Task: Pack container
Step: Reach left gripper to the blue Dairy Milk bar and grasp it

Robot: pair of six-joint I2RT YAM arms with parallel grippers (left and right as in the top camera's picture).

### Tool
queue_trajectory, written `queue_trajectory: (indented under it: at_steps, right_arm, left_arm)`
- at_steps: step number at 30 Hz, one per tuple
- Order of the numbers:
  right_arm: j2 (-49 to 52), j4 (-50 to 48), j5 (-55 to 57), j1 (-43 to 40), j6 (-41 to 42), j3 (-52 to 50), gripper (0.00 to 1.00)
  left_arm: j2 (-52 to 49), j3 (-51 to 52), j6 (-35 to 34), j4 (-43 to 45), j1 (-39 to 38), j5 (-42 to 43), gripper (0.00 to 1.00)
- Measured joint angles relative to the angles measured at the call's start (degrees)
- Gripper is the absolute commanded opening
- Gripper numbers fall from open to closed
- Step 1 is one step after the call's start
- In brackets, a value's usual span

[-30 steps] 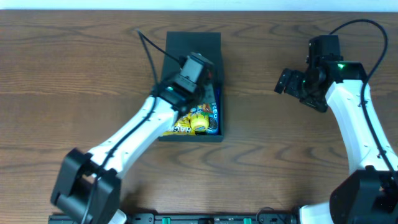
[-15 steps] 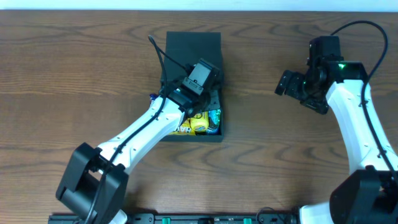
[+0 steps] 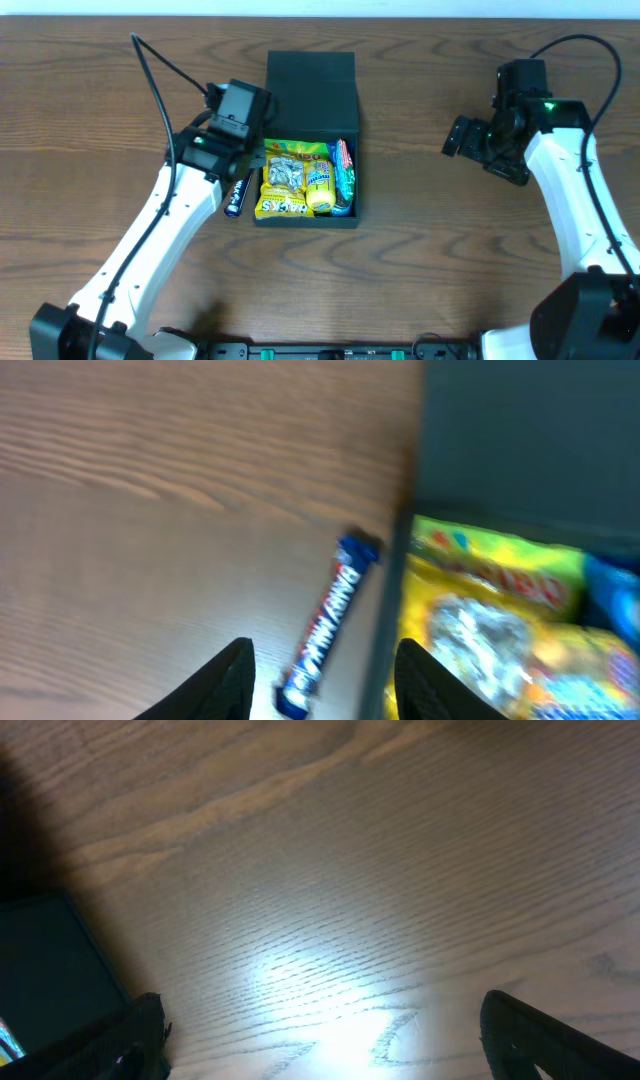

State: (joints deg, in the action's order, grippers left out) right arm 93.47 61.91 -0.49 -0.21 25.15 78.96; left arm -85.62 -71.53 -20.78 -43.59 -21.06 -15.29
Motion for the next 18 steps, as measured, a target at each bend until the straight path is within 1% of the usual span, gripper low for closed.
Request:
queue_trajectory:
  at_steps: [2, 6, 15, 18]
  right_arm:
    - [0.0, 0.0, 0.0, 0.0, 0.0, 0.0, 0.99]
    - [0.0, 0.0, 0.0, 0.0, -0.2, 0.0, 0.99]
    - [0.0, 0.0, 0.0, 0.0, -0.2, 0.0, 0.99]
    - [0.0, 0.0, 0.0, 0.0, -0.2, 0.0, 0.99]
  left_arm:
    - [0.0, 3.1, 2.4, 2.8, 1.8, 0.0, 0.47]
    - [-0.2, 10.6, 7.2, 9.4, 4.9, 4.2, 0.49]
    - [-0.2, 23.6, 12.3, 21.4, 6.3, 10.2, 0.51]
    - [-0.3, 26.5, 13.2, 23.8, 6.3, 11.2, 0.51]
